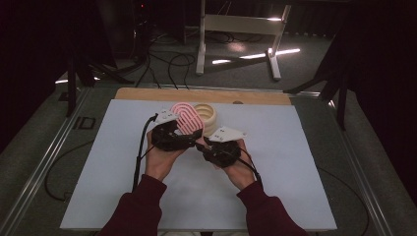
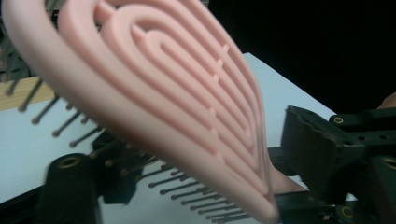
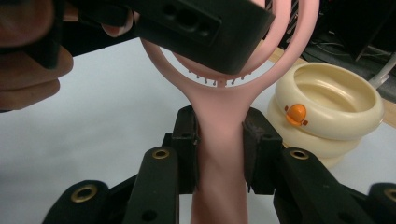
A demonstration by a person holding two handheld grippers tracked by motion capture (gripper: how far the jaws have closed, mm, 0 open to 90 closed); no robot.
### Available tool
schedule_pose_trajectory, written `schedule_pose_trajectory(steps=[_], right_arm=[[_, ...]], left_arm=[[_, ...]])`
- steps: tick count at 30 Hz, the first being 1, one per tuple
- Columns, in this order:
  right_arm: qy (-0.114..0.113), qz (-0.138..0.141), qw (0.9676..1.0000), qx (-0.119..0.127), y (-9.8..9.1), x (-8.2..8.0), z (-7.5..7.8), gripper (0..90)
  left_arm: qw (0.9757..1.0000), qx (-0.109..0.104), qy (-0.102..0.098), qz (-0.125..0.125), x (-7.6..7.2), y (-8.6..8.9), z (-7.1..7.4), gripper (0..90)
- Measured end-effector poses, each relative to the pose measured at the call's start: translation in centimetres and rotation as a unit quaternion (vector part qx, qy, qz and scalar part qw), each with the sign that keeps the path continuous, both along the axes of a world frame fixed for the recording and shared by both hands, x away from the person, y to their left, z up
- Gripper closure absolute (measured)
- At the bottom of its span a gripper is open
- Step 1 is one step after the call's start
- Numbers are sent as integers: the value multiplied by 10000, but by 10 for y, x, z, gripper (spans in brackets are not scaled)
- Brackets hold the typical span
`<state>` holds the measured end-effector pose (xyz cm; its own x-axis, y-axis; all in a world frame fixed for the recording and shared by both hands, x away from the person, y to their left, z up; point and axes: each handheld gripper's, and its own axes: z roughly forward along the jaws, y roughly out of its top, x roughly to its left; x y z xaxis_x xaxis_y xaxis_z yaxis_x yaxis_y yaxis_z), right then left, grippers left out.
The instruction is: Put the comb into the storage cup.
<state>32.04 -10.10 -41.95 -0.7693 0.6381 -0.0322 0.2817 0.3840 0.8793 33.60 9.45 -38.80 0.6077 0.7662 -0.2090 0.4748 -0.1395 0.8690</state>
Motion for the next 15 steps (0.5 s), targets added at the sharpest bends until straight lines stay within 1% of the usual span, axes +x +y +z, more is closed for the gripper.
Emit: schedule_pose_trajectory(steps=[1,2,5,7,8,10,12,13,14,15], right_arm=[[5,12,10000,24,0,0,0,698],[-3,28,10000,17,0,0,1,698],[-27,33,10000,-7,0,0,0,698],[-41,15,10000,-13,0,0,0,699],[-50,25,10000,-26,0,0,-1,699],[-46,32,10000,-35,0,0,-1,699],[-55,54,9999,-73,0,0,-2,699],[-55,54,9999,-73,0,0,-2,699],[-85,83,9999,-106,0,1,-2,699],[-73,79,9999,-111,1,1,-2,699]], left_arm=[[10000,-41,29,-30,0,0,0,303],[10000,-57,59,-55,0,0,0,316],[9999,-78,103,-102,1,0,-1,381],[9997,-172,127,-126,1,3,-1,446],[9995,-220,150,-176,1,4,-1,461],[9993,-245,155,-242,1,5,-1,495],[9990,-319,147,-293,0,6,0,545],[9990,-319,147,-293,0,6,0,560],[9986,-356,142,-353,0,6,1,560],[9983,-398,142,-389,-1,6,1,583]])
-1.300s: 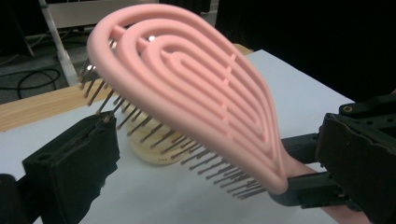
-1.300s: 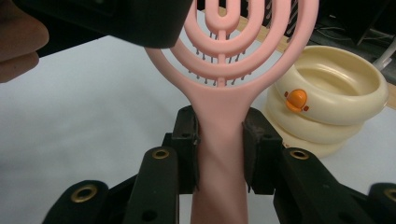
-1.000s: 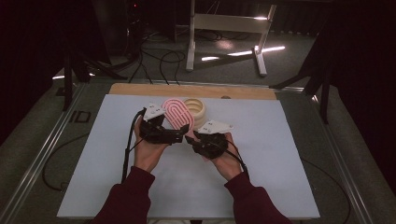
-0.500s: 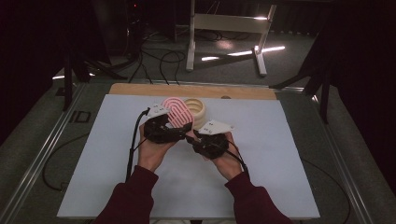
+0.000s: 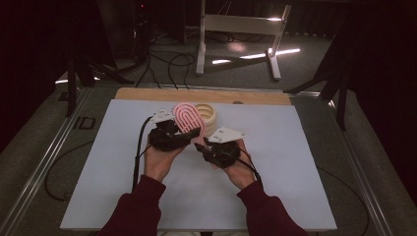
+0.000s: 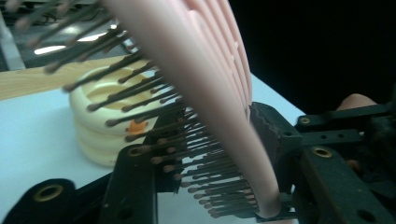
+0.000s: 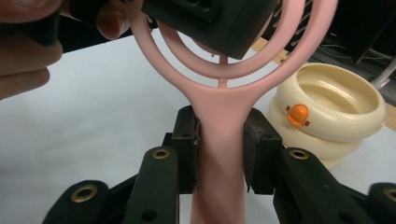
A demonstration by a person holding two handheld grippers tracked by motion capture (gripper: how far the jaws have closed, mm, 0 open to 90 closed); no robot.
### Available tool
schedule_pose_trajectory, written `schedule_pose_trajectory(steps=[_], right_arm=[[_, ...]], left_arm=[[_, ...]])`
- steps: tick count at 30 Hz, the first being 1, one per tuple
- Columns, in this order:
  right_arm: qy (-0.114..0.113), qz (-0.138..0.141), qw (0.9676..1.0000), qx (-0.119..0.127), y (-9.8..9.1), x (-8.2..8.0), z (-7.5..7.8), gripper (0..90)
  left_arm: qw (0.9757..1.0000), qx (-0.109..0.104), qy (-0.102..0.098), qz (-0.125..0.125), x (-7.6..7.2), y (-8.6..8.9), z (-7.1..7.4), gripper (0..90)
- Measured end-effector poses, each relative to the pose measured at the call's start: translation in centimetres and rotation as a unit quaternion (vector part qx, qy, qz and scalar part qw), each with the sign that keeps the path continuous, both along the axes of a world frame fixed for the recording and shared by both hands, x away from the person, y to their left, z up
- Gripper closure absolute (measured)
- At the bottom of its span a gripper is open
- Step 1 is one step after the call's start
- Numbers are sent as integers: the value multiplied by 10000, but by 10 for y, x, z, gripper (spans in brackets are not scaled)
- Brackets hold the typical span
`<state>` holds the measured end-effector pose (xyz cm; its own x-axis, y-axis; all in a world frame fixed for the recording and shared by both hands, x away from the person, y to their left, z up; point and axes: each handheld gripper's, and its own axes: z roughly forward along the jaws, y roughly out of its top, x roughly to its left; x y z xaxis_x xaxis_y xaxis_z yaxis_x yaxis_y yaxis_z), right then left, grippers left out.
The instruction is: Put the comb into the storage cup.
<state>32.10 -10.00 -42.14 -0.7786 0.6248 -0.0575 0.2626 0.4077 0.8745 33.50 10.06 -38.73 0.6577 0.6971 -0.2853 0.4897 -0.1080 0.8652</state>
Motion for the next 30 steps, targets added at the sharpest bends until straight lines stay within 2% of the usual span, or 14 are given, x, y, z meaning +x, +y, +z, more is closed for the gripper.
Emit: schedule_pose_trajectory(steps=[7,12,15,20,23,24,26,27,29,30], right_arm=[[38,-26,10000,-17,0,2,-1,698],[46,-32,10000,30,-1,3,0,687],[6,-49,10000,5,-1,3,-1,612],[77,59,9999,59,-3,3,-1,484],[127,58,9998,103,-4,3,0,464],[175,96,9997,109,-5,4,0,365],[230,102,9996,115,-7,4,0,333],[241,67,9996,121,-8,3,0,289],[223,12,9997,100,-9,3,0,289],[198,-50,9997,128,-12,2,1,190]], left_arm=[[9998,-57,22,-173,-1,-5,2,636],[9997,-136,14,-181,-1,-5,3,643],[9999,-73,-37,-147,-1,-6,4,645],[9999,-104,-70,-97,-2,-5,5,646],[9999,-110,-74,-84,-1,-4,5,646],[9998,-140,-113,-43,-1,-3,5,646],[9998,-171,-126,-22,0,-2,5,646],[9997,-178,-135,-12,0,-2,5,646],[9997,-178,-135,-12,0,-2,5,646],[9997,-167,-155,15,1,-2,5,646]])
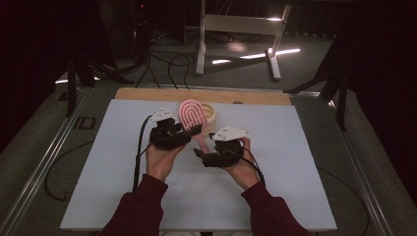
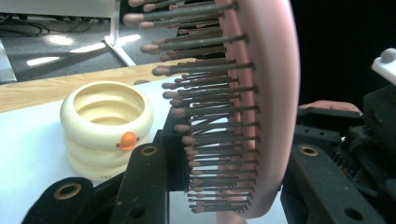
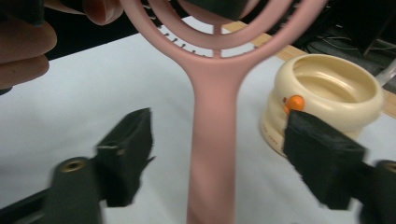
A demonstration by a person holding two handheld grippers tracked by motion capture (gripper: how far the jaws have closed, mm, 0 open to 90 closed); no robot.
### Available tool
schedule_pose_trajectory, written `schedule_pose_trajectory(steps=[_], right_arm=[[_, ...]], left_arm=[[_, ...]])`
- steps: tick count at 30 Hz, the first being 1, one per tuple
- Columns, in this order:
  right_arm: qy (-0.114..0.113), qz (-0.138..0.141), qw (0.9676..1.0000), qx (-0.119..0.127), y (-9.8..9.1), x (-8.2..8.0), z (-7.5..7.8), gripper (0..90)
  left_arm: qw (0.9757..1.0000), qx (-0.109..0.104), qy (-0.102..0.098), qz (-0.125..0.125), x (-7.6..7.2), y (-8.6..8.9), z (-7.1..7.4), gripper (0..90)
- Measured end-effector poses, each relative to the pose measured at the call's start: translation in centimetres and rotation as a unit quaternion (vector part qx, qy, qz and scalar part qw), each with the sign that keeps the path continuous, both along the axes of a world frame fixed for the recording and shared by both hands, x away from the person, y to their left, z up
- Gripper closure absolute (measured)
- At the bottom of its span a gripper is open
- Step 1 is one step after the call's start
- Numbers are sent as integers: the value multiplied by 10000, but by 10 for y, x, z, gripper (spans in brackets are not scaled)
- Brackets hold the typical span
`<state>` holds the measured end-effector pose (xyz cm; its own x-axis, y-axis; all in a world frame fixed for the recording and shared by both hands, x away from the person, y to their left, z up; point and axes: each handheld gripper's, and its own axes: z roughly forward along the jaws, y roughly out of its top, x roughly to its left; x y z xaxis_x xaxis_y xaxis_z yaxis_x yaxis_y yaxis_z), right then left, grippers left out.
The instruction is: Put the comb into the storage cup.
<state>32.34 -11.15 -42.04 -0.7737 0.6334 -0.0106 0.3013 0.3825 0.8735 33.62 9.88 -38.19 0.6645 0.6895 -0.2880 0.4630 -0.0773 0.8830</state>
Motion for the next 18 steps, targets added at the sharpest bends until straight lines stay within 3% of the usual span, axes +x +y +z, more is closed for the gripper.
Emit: schedule_pose_trajectory(steps=[5,11,14,18], right_arm=[[-55,-142,9999,5,-10,-3,1,105],[0,-258,9997,42,-25,-4,0,91],[-136,-357,9992,106,-36,-4,-2,91],[-158,-393,9990,170,-45,-5,-3,91]], left_arm=[[10000,-34,14,63,2,1,0,646],[9999,-55,11,110,5,1,1,646],[9999,-46,-5,107,6,1,3,646],[9999,-70,-9,130,8,1,4,646]])
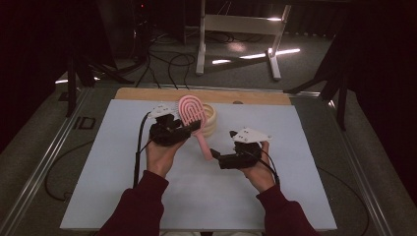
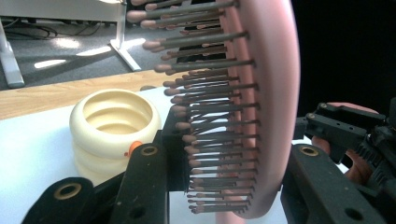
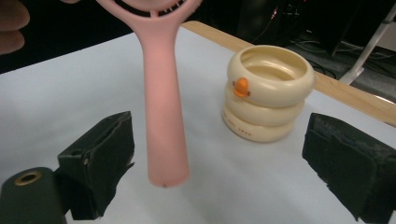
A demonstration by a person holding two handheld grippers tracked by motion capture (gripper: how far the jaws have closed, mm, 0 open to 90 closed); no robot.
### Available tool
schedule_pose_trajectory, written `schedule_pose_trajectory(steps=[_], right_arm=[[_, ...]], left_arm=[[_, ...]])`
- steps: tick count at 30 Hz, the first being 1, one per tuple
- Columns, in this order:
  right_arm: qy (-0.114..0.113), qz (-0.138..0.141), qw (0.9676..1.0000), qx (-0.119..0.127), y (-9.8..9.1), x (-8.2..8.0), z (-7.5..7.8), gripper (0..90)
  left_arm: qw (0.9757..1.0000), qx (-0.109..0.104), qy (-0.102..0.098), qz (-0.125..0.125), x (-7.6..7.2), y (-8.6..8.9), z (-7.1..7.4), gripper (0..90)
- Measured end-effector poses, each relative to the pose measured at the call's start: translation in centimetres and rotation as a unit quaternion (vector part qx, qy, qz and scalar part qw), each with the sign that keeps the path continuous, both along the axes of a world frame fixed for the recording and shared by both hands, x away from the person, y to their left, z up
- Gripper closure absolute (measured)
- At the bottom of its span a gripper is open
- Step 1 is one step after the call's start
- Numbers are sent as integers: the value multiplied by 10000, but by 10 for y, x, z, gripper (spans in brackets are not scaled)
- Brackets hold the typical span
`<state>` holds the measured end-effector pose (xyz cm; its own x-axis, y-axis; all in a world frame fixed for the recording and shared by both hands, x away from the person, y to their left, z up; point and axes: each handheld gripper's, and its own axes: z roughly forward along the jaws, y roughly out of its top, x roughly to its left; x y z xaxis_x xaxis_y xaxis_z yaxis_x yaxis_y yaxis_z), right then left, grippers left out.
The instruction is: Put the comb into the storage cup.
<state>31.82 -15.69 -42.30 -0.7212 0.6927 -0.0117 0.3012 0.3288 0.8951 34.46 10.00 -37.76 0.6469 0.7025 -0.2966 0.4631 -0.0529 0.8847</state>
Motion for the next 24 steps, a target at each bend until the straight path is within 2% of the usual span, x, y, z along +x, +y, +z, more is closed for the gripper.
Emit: schedule_pose_trajectory(steps=[5,10,13,18,24], right_arm=[[-17,-62,10000,-27,-8,-3,-1,91],[-81,-213,9997,-28,-25,-7,-6,95],[-96,-237,9997,-2,-27,-9,-7,95],[-170,-408,9990,-6,-45,-18,-12,93],[-207,-500,9983,218,-67,-28,-18,94]], left_arm=[[10000,4,-29,23,1,2,2,646],[9999,-119,10,88,5,7,3,646],[9999,-92,0,119,6,8,4,646],[9998,-99,-9,161,7,10,4,646],[9998,-64,-52,207,9,10,8,646]])
